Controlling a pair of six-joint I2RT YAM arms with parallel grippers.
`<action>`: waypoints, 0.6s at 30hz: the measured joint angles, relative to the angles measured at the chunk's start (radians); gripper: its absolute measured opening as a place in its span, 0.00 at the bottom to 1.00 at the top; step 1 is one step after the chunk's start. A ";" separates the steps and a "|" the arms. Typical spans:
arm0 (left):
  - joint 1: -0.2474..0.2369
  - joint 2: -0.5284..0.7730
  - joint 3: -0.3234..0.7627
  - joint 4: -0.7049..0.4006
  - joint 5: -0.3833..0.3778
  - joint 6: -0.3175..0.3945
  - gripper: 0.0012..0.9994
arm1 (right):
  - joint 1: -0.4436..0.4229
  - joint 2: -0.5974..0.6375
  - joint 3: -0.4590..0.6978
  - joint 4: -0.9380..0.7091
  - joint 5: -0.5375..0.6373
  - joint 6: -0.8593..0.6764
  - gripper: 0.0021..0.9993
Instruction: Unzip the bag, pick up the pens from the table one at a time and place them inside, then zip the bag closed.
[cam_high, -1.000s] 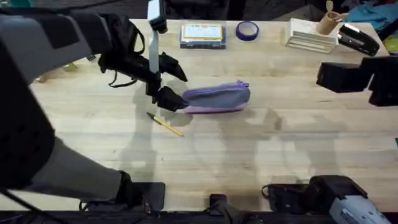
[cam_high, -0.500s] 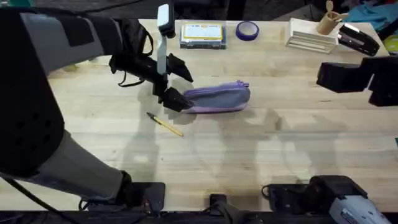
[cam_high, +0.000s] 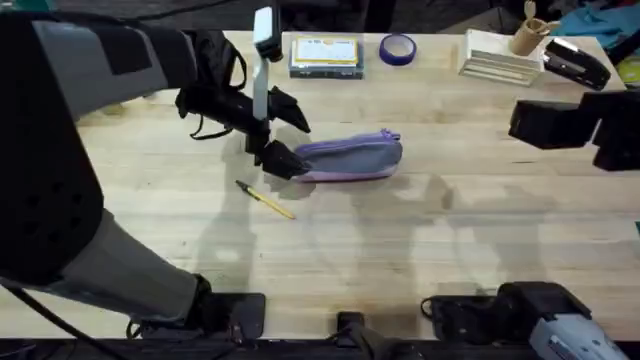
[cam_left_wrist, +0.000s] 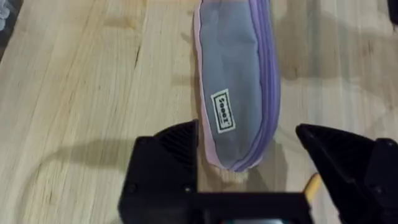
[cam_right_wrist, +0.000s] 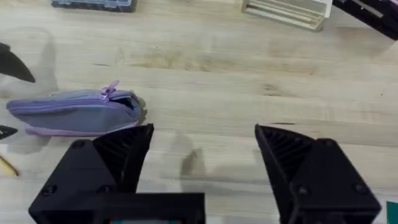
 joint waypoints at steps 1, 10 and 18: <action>0.000 0.000 0.000 0.000 -0.001 0.000 0.93 | 0.000 0.000 0.000 0.000 0.000 0.000 1.00; -0.001 0.000 0.000 0.002 -0.004 0.004 0.07 | 0.000 0.000 0.000 0.000 0.000 0.001 1.00; -0.002 0.000 0.000 0.004 -0.006 0.004 0.04 | -0.001 0.005 0.000 0.003 -0.081 0.053 1.00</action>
